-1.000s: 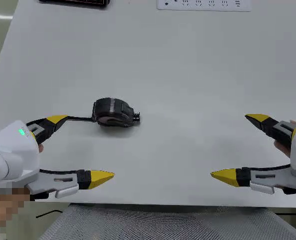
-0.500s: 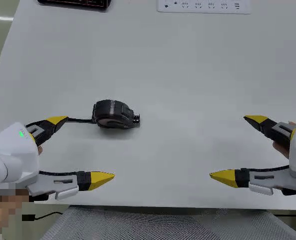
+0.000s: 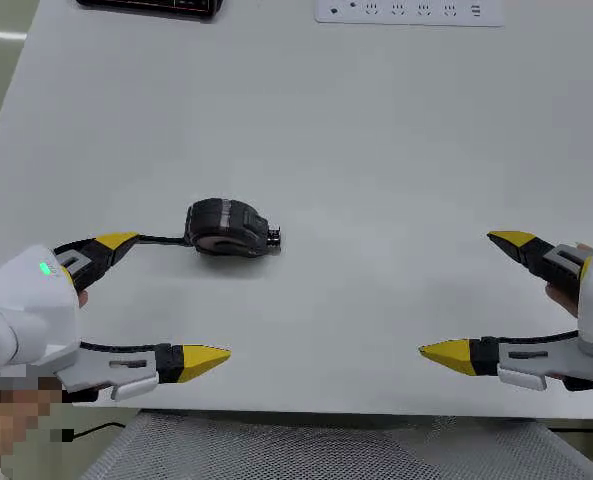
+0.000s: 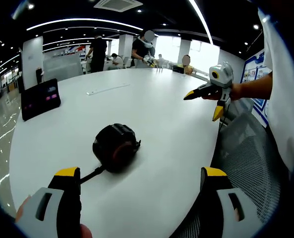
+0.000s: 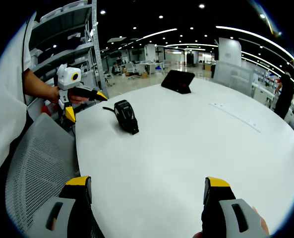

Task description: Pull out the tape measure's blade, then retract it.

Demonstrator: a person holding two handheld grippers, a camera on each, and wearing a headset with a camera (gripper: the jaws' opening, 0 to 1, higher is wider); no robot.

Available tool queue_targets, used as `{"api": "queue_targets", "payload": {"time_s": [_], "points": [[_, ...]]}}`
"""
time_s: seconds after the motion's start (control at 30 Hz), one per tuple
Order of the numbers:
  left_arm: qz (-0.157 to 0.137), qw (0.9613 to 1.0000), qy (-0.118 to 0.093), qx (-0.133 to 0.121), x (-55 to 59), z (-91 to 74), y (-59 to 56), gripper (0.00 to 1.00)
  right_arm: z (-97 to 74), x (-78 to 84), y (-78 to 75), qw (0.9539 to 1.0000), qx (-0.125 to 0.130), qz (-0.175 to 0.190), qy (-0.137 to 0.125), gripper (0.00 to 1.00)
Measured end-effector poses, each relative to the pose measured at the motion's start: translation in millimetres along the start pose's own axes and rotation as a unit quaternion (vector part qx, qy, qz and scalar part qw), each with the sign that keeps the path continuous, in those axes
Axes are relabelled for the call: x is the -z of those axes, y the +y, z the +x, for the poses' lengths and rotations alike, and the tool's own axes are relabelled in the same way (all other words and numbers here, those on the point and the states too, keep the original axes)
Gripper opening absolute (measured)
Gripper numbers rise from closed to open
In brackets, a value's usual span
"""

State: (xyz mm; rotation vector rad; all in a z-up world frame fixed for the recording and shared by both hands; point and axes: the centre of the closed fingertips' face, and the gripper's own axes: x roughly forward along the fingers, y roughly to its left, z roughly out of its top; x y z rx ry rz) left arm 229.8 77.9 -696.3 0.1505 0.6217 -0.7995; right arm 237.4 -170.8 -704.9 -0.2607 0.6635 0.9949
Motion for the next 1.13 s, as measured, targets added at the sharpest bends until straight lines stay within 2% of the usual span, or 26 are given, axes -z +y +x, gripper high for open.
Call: {"api": "queue_targets", "payload": {"time_s": [0.33, 0.37, 0.4, 0.7, 0.73, 0.8, 0.83, 0.87, 1.13], "points": [[0.003, 1.0000, 0.000, 0.002, -0.1, -1.0, 0.8, 0.99, 0.3, -0.1, 1.3, 1.0000, -0.002, 0.001, 0.000, 0.93], [0.010, 0.9999, 0.001, -0.003, 0.1, -1.1, 2.6, 0.99, 0.3, -0.1, 1.1, 1.0000, -0.002, 0.001, 0.000, 0.93], [0.004, 1.0000, 0.001, 0.005, 0.0, -0.8, 0.1, 0.99, 0.3, 0.0, 1.0, 1.0000, -0.002, 0.001, 0.000, 0.93], [0.003, 0.9999, 0.006, 0.010, 2.4, 0.8, -2.8, 0.99, -0.8, 0.5, 0.1, 1.0000, 0.000, 0.001, 0.000, 0.94], [0.000, 0.9998, 0.006, 0.019, 2.7, 1.1, -6.1, 0.99, -0.9, 0.6, 0.1, 1.0000, 0.000, 0.001, 0.000, 0.94], [0.005, 0.9999, 0.007, 0.010, 2.8, 1.0, -3.0, 0.99, -1.0, 1.2, 0.5, 1.0000, -0.001, 0.002, 0.001, 0.94], [-0.003, 0.9999, 0.005, 0.016, 2.3, 0.9, -5.4, 0.99, -1.2, 1.5, 0.6, 1.0000, -0.001, 0.002, 0.001, 0.94], [0.002, 0.9999, 0.005, 0.010, 2.2, 0.8, -3.5, 0.99, -1.3, 1.9, 0.6, 1.0000, -0.001, 0.002, 0.001, 0.94], [0.000, 0.9999, 0.006, 0.013, 3.1, 0.1, -3.4, 0.99, -1.9, 2.5, 1.1, 1.0000, -0.003, 0.002, 0.001, 0.94]]}}
